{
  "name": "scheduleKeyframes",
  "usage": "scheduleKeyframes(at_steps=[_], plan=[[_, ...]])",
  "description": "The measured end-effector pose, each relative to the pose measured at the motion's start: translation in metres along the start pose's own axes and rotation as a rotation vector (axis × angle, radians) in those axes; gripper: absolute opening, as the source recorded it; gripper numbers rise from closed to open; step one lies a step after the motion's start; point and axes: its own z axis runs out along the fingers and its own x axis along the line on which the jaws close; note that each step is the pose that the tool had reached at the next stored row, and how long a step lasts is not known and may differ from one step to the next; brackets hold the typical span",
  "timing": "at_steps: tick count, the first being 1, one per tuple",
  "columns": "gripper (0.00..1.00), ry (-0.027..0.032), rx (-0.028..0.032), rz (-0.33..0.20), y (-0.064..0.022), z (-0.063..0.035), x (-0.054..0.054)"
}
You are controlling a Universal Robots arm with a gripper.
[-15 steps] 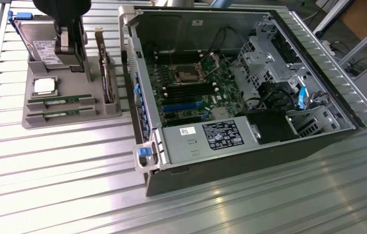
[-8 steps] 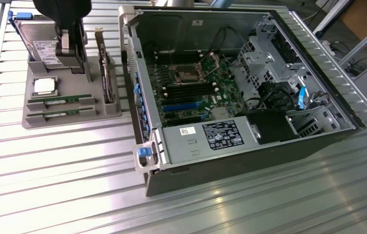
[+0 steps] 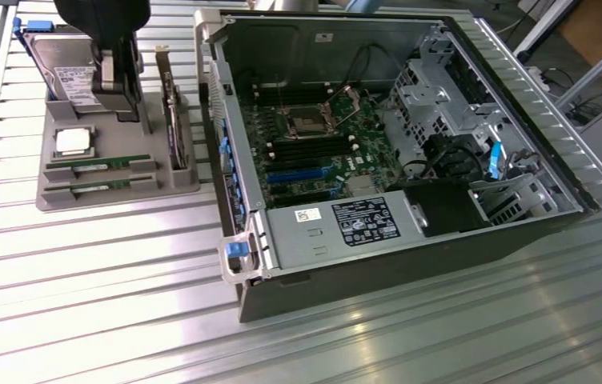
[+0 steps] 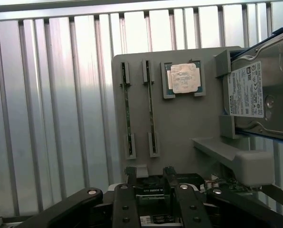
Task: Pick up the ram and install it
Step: 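Pick up the ram and move it above insertion slot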
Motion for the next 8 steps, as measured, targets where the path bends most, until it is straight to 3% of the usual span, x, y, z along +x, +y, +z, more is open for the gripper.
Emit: scheduleKeyframes(at_steps=[8], plan=[[0.36,0.0004,-0.0001,0.0,0.0013,0.0051,0.0002]])
